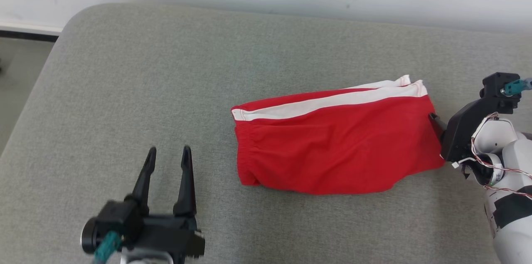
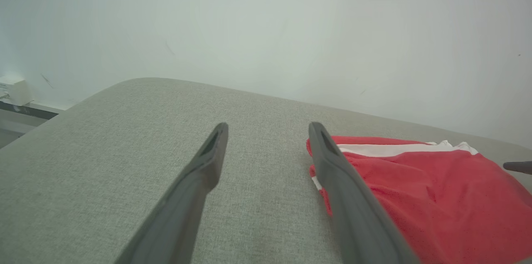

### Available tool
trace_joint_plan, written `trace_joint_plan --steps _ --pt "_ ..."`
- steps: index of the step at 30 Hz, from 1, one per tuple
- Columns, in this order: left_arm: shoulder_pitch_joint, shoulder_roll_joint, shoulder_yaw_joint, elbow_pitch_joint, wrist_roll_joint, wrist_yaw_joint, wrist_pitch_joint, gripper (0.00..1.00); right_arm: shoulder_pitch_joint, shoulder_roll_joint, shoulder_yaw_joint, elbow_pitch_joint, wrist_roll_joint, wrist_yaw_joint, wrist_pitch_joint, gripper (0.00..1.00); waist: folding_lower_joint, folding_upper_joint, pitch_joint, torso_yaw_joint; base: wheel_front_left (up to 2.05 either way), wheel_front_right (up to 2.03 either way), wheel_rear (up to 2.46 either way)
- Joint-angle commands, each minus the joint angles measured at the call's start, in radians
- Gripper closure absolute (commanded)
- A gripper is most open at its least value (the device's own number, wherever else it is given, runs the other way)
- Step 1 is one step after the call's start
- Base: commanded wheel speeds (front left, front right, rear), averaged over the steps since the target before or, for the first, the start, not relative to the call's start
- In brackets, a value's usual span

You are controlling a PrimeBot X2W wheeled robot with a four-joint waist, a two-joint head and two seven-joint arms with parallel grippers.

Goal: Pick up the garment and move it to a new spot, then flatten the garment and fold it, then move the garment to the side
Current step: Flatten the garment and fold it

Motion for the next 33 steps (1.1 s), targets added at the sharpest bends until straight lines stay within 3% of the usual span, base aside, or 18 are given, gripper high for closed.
trace_joint_plan --steps 1,13,14,15,16,28,33 --pt "0.048 -0.011 0.022 -0.022 0.038 -0.009 -0.002 0.0 0.006 0.013 -0.013 0.006 -0.011 -0.003 0.004 0.0 0.0002 0.0 0.02 0.02 0.0 0.0 0.0" --pt "0.19 -0.06 0.123 -0.093 0.163 -0.076 -0.003 0.0 -0.005 0.082 -0.044 0.08 -0.045 -0.002 0.027 0.0 0.0002 0.0 0.062 0.07 0.0 0.0 0.0" --pt "0.196 -0.061 0.126 -0.092 0.167 -0.079 -0.003 0.0 -0.006 0.085 -0.042 0.084 -0.045 -0.001 0.029 0.09 0.0002 0.0 0.063 0.072 0.0 0.0 0.0" --pt "0.197 -0.062 0.129 -0.093 0.17 -0.082 -0.003 0.0 -0.008 0.086 -0.04 0.087 -0.044 0.0 0.029 0.58 0.0002 0.0 0.065 0.073 0.0 0.0 0.0" --pt "0.198 -0.063 0.132 -0.091 0.172 -0.086 -0.003 0.0 -0.008 0.086 -0.032 0.089 -0.044 0.0 0.029 1.0 0.0002 0.0 0.065 0.074 0.0 0.0 0.0" --pt "0.218 -0.064 0.126 -0.069 0.156 -0.094 -0.003 0.0 0.014 0.019 -0.083 0.079 -0.132 -0.003 -0.045 1.0 0.0002 0.0 0.026 0.048 0.0 0.0 0.0" --pt "0.229 -0.064 0.112 -0.065 0.15 -0.092 -0.003 0.0 0.058 -0.027 -0.11 0.017 -0.171 -0.003 -0.053 1.0 0.0002 0.0 -0.006 0.027 0.0 0.0 0.0"
